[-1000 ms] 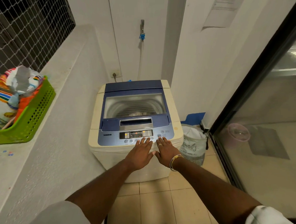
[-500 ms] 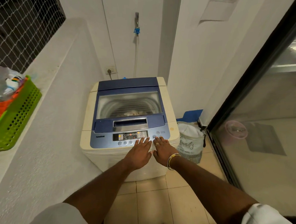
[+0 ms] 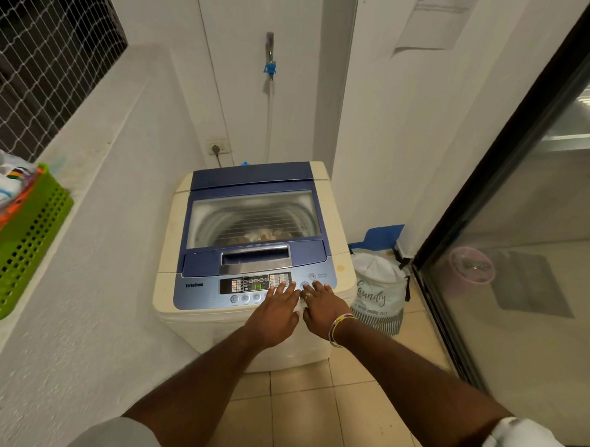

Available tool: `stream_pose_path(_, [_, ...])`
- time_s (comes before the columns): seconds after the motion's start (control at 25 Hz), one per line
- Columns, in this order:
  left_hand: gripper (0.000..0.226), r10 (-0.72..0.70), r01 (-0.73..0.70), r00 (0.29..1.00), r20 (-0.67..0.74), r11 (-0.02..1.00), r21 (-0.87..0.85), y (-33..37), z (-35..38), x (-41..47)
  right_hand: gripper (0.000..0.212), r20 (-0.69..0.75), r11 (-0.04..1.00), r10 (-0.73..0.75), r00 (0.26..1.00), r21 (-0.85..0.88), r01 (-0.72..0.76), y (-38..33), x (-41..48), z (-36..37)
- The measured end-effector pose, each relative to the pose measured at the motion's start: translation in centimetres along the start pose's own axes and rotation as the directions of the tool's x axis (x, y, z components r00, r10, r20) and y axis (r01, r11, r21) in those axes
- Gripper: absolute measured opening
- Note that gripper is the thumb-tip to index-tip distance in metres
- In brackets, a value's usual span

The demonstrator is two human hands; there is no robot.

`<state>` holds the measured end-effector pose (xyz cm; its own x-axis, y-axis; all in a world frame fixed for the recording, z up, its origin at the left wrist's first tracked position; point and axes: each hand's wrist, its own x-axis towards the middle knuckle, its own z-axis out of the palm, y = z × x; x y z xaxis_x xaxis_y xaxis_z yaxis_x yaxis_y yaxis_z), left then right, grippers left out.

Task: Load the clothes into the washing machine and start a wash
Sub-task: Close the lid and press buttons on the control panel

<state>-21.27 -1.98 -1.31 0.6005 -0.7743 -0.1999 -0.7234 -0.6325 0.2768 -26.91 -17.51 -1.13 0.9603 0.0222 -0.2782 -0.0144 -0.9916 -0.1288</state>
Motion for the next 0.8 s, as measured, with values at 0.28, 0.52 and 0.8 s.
stream_pose_path(0.28, [0.058,0.005,-0.005,1.0,-0.022,1.0,-0.008,-0.4,-0.1,0.1,0.061,0.061,0.998,0.026,0.998,-0.058,-0.023,-0.9,0.7,-0.4])
stream_pose_path(0.52, [0.06,-0.007,0.006,1.0,-0.027,0.999,-0.034,-0.6,-0.2,0.0,0.049,0.111,0.993,0.061,0.992,-0.103,-0.05,-1.6,2.0,-2.5])
stream_pose_path(0.8, [0.058,-0.024,0.024,0.999,-0.031,1.0,-0.019,-0.9,-0.7,-1.6,0.044,0.172,0.986,0.1,0.98,-0.151,-0.074,-2.4,1.8,-4.0])
